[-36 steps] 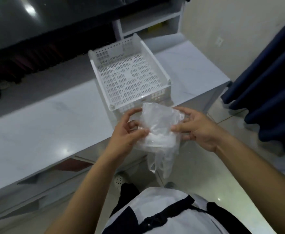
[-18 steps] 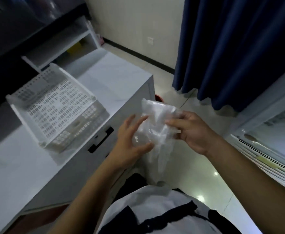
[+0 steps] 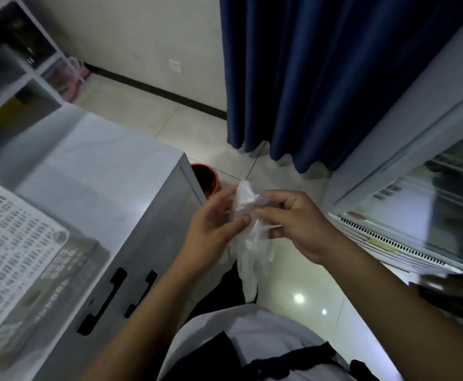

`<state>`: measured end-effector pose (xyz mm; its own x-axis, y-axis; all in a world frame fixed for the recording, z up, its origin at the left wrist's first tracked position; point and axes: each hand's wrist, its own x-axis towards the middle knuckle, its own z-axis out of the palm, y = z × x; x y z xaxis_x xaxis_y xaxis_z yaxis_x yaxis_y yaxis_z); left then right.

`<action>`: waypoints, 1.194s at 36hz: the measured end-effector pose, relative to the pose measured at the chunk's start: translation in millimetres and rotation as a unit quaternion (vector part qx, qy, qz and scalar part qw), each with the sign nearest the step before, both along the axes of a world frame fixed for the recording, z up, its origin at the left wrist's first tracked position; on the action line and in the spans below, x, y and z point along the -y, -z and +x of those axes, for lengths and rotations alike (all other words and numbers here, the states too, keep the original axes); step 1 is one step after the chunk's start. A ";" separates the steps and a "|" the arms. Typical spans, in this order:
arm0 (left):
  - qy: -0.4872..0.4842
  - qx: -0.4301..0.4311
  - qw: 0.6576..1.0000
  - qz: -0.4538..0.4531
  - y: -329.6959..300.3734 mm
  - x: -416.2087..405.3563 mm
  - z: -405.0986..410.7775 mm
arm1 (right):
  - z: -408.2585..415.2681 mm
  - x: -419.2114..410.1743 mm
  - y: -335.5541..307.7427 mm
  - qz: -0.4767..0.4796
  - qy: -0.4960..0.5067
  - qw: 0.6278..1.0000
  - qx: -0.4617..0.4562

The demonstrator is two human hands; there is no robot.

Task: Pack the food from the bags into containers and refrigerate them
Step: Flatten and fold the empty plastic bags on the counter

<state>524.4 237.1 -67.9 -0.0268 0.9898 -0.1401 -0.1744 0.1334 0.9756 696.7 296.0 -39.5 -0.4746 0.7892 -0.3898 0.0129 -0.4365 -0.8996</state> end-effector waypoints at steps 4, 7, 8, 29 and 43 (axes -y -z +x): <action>-0.020 -0.079 0.997 0.005 15.9 -49.1 -15.0 | -7.4 -50.3 1.4 0.092 0.036 0.986 0.134; -0.018 -0.150 0.988 0.013 25.5 -84.0 -28.9 | -13.3 -97.2 -3.7 0.190 -0.061 0.952 0.234; -0.014 -0.159 0.987 0.012 27.5 -94.7 -33.5 | -17.1 -113.8 -6.0 0.206 -0.109 0.939 0.253; -0.074 -0.344 0.932 -0.088 49.3 -239.7 -73.0 | -97.6 -330.9 25.1 0.471 -0.399 0.666 0.419; -0.433 -0.171 0.827 -0.316 90.0 -363.5 -52.9 | -126.9 -420.1 124.1 0.404 -0.319 0.811 0.279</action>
